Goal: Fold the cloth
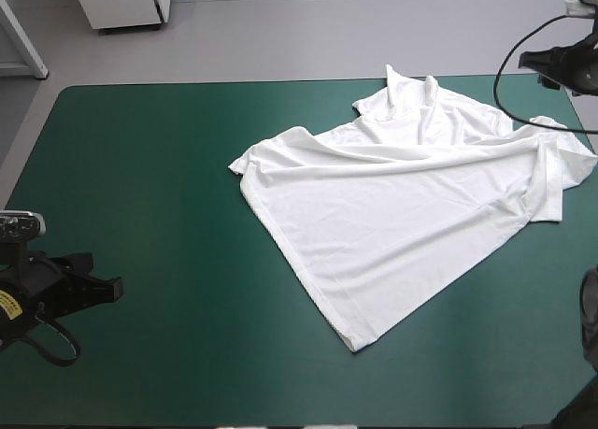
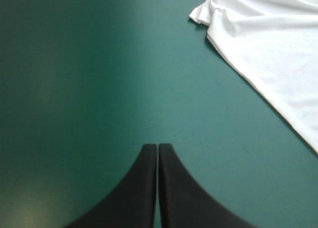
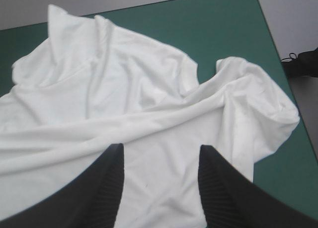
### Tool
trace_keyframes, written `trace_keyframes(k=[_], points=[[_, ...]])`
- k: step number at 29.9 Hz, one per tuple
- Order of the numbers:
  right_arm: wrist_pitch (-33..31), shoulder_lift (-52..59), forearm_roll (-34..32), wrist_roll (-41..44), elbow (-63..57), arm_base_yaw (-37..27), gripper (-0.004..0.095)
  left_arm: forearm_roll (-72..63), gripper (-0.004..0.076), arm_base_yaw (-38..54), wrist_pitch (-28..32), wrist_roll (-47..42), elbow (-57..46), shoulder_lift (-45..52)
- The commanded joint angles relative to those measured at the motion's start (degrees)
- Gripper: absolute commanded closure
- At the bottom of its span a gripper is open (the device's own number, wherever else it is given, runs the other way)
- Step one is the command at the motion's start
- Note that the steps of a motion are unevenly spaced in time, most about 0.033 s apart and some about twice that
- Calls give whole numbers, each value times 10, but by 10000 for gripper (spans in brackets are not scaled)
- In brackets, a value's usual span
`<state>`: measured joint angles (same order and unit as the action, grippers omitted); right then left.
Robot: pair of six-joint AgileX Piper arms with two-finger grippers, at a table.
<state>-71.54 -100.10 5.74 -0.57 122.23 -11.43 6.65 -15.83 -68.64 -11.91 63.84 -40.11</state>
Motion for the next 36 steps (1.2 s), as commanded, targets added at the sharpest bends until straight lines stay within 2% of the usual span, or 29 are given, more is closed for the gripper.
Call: trace_keyframes(k=[1, 5, 11, 14, 17, 20, 24, 29, 36], points=[[18, 127, 6, -11, -73, 31, 469, 2, 719, 0, 23, -2, 16, -2], [18, 237, -3, -32, -181, 95, 469, 2, 719, 0, 36, 2, 16, -2], [18, 359, -7, 6, -357, 169, 469, 7, 717, 0, 78, 45, 16, -48], [18, 399, 6, 6, -431, 181, 469, 6, 695, 0, 101, 65, 25, -119], [18, 419, 28, 2, -487, 185, 469, 0, 637, 0, 110, 98, 68, -209], [18, 426, 68, -8, -521, 185, 469, -2, 558, 1, 111, 119, 142, -312], [18, 426, 136, -36, -533, 185, 469, -12, 449, 1, 74, 138, 270, -446], [18, 424, 138, -73, -533, 186, 469, -51, 430, 1, 71, 157, 396, -597], [18, 402, 67, -87, -534, 224, 516, -22, 430, 1, 75, 168, 483, -752]])
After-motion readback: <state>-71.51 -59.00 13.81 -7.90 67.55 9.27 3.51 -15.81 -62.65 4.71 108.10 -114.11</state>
